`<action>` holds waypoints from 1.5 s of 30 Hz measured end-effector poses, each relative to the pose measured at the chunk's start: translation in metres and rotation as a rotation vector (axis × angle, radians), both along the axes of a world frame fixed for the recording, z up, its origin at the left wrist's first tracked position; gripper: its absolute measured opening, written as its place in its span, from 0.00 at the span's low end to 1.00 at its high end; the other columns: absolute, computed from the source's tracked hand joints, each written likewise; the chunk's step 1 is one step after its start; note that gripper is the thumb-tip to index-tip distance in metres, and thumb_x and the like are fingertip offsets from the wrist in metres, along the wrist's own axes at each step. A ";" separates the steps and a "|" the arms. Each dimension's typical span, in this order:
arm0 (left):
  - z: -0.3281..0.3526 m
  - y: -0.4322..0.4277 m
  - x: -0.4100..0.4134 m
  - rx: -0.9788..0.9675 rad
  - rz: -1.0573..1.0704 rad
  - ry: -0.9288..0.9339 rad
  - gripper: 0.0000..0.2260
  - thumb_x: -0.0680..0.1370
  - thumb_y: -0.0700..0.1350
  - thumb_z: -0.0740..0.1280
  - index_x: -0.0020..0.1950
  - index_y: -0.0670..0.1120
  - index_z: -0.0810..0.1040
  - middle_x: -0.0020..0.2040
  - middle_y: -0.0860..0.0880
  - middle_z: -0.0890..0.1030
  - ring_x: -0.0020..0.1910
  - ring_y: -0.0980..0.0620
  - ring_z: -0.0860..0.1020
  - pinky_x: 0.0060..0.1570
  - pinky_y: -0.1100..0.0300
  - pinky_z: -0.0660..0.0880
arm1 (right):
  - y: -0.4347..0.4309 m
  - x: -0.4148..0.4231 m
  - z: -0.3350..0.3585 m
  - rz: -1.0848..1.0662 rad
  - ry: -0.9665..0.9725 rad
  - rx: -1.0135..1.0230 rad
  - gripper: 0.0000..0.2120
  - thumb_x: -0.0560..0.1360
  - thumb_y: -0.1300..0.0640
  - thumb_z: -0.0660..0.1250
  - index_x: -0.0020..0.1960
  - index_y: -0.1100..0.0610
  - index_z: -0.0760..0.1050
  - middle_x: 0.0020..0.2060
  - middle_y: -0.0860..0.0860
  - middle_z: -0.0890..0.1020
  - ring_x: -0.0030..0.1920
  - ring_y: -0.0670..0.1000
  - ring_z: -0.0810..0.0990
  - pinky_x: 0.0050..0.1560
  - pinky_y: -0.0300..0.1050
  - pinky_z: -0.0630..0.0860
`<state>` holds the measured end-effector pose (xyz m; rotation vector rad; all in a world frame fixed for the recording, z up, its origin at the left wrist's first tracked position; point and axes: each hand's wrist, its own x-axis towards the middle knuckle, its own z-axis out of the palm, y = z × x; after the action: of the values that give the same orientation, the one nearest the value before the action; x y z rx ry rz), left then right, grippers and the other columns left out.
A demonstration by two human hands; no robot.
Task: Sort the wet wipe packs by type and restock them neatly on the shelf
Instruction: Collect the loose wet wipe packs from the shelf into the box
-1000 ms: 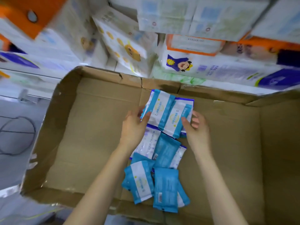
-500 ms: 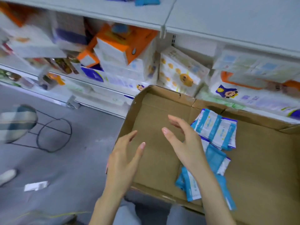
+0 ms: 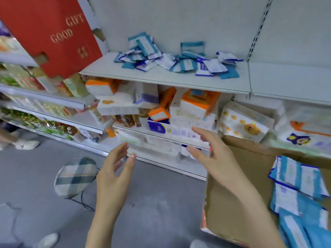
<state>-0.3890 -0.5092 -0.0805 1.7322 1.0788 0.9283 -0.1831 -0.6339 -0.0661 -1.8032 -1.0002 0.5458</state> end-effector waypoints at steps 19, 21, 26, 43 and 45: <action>0.016 0.272 0.028 -0.023 -0.024 0.112 0.16 0.70 0.56 0.65 0.59 0.61 0.75 0.57 0.59 0.78 0.55 0.63 0.76 0.53 0.66 0.71 | 0.312 0.055 0.008 -0.085 0.066 0.080 0.23 0.76 0.51 0.68 0.70 0.45 0.68 0.64 0.42 0.73 0.61 0.41 0.72 0.54 0.31 0.67; 0.018 0.311 0.039 -0.019 -0.005 0.082 0.16 0.71 0.56 0.66 0.58 0.60 0.76 0.56 0.59 0.78 0.55 0.65 0.75 0.55 0.62 0.73 | 0.346 0.067 0.014 -0.064 0.048 0.057 0.23 0.76 0.50 0.67 0.69 0.44 0.68 0.62 0.41 0.73 0.58 0.40 0.73 0.53 0.32 0.68; 0.001 0.368 0.076 -0.065 -0.038 0.055 0.10 0.75 0.53 0.69 0.56 0.60 0.77 0.53 0.61 0.79 0.54 0.64 0.76 0.54 0.62 0.73 | 0.398 0.104 0.016 -0.137 0.032 0.007 0.20 0.76 0.49 0.67 0.67 0.42 0.69 0.63 0.43 0.73 0.60 0.45 0.73 0.61 0.44 0.70; -0.003 0.592 0.220 -0.085 -0.305 0.035 0.14 0.76 0.49 0.66 0.61 0.60 0.73 0.54 0.65 0.73 0.52 0.71 0.73 0.47 0.77 0.66 | 0.580 0.205 0.000 -0.507 -0.008 -0.156 0.21 0.77 0.51 0.67 0.69 0.53 0.69 0.64 0.48 0.74 0.63 0.48 0.72 0.56 0.40 0.68; -0.003 0.616 0.229 -0.066 -0.332 0.033 0.14 0.77 0.49 0.66 0.62 0.59 0.72 0.54 0.65 0.73 0.53 0.73 0.72 0.47 0.77 0.67 | 0.607 0.219 -0.004 -0.539 -0.066 -0.215 0.24 0.76 0.50 0.68 0.69 0.54 0.69 0.66 0.51 0.73 0.65 0.51 0.71 0.62 0.45 0.69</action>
<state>-0.1595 0.1066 -0.0836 1.8071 0.7997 0.6519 0.0361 -0.0272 -0.0697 -2.1867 -0.4700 0.2628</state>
